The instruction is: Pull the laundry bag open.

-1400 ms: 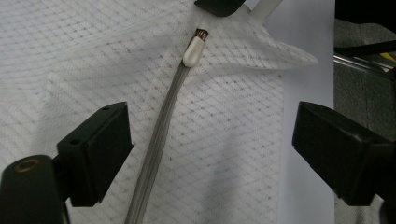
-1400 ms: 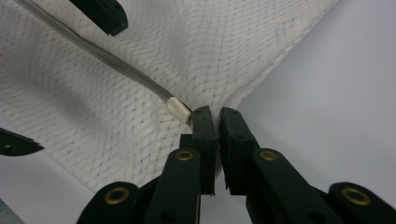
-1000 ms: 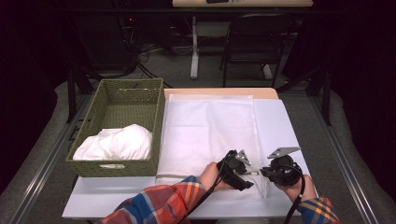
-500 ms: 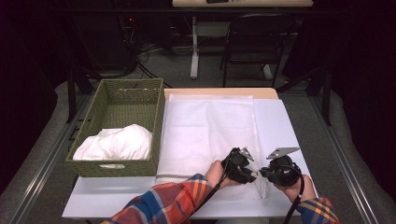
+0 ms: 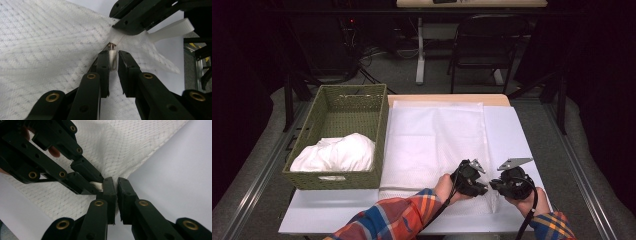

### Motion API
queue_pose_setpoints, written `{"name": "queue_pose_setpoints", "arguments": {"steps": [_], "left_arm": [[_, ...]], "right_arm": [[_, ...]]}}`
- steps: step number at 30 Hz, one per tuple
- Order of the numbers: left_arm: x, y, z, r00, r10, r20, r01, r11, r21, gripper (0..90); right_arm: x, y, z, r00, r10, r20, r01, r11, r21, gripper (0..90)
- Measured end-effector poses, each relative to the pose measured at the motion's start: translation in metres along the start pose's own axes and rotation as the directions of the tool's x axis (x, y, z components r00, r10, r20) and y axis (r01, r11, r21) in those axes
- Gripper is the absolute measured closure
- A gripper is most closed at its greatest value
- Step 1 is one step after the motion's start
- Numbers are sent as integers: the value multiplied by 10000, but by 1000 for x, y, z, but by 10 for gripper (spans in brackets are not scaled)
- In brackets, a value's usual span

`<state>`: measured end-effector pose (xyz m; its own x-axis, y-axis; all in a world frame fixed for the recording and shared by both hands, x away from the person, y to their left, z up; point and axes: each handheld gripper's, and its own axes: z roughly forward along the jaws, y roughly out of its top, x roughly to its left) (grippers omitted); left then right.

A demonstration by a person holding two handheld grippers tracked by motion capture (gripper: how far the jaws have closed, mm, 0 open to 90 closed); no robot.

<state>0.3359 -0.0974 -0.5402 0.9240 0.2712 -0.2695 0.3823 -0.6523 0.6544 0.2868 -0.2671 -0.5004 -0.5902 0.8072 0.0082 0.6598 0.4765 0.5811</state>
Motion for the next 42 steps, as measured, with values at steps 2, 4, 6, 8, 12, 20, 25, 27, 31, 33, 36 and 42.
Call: {"name": "queue_pose_setpoints", "arguments": {"steps": [2, 4, 6, 8, 12, 20, 25, 27, 31, 33, 36, 42], "left_arm": [[0, 0, 1, 9999, -5, -102, 4, 9999, -110, 819], [-1, -1, 3, 9999, -131, -31, 130, 9997, -227, 825], [-1, -1, 3, 9996, -195, -185, 191, 9995, -240, 837], [-1, -2, 3, 9996, -257, -104, 255, 9993, -265, 841], [-2, -2, 4, 9995, -225, -216, 219, 9994, -271, 854], [-3, -2, 4, 9991, -356, -242, 350, 9991, -252, 860], [-2, -3, 4, 9983, -428, -403, 421, 9990, -178, 862], [-2, -3, 3, 9979, -441, -481, 434, 9990, -143, 862], [-1, -3, 1, 9985, -416, -363, 413, 9991, -72, 862], [-2, -3, 1, 9986, -382, -377, 381, 9993, -58, 862], [-2, -3, 1, 9984, -433, -362, 429, 9990, -105, 862], [-1, -5, 0, 9987, -405, -310, 403, 9992, -71, 862]], "right_arm": [[0, 0, 0, 10000, 22, -12, -22, 10000, -1, 857], [0, 0, 0, 10000, 13, -5, -13, 10000, -4, 857], [0, 0, 0, 10000, -18, -6, 18, 10000, 6, 858], [1, 0, 0, 10000, 0, 6, 0, 10000, 8, 858], [2, 0, 0, 10000, -70, 35, 69, 10000, 36, 858], [2, 0, 0, 9999, -96, 92, 95, 9999, 46, 859], [0, -1, 0, 9998, -105, 161, 103, 9999, 118, 860], [0, -1, 0, 9997, -125, 223, 123, 9999, 94, 860], [0, -1, 0, 9997, -88, 223, 86, 9999, 96, 860], [0, -1, -1, 9998, 17, 209, -20, 9999, 120, 859], [0, -1, -1, 9997, -31, 237, 28, 9999, 121, 860], [-1, -1, 0, 9996, 1, 266, -6, 9998, 182, 859]]}}
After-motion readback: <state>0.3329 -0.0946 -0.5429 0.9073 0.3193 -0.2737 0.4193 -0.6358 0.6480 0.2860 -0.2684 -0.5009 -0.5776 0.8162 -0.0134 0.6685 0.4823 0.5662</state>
